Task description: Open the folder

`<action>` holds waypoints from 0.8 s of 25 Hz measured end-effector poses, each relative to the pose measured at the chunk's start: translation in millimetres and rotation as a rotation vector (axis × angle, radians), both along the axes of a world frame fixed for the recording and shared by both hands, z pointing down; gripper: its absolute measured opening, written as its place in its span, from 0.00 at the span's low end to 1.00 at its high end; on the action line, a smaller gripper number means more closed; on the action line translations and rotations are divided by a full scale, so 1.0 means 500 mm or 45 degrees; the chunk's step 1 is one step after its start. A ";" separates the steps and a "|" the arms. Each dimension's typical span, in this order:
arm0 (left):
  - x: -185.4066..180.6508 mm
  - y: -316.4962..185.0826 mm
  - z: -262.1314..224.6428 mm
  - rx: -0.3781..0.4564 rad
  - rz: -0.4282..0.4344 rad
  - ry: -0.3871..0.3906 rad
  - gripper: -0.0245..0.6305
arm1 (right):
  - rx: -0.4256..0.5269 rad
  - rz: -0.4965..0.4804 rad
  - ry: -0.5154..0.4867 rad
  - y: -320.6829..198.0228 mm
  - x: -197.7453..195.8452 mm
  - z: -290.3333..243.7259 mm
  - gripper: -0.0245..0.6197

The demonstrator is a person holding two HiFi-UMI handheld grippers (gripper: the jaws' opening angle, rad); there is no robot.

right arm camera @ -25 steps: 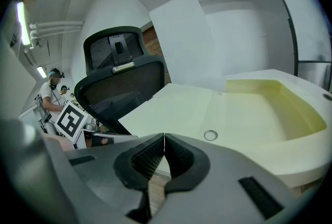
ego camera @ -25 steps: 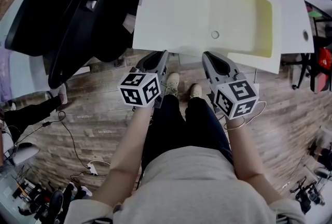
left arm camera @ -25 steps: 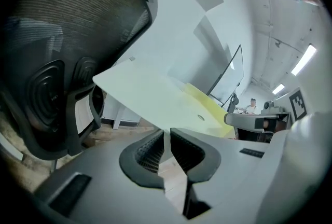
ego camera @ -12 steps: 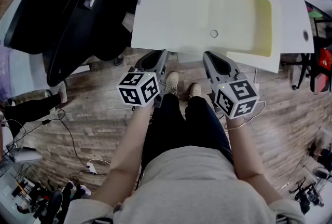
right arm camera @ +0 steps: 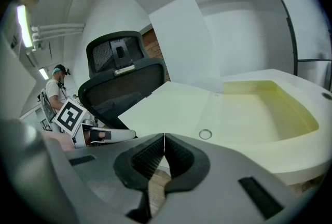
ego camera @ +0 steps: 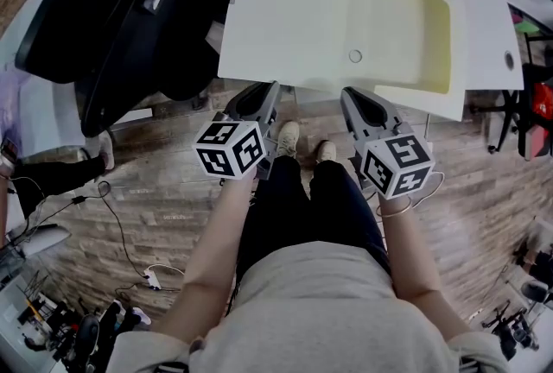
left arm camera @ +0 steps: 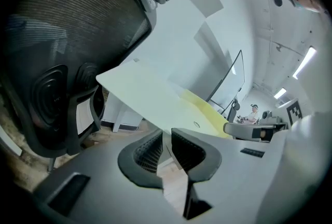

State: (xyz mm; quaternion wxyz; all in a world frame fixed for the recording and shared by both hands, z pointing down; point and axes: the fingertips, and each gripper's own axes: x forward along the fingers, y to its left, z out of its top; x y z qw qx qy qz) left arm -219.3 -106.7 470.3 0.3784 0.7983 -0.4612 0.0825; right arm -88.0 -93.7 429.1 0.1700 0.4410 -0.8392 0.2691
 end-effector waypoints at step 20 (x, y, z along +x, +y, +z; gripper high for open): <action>0.034 0.005 -0.108 0.114 -0.118 -0.084 0.17 | 0.085 0.053 -0.084 0.004 0.091 -0.071 0.07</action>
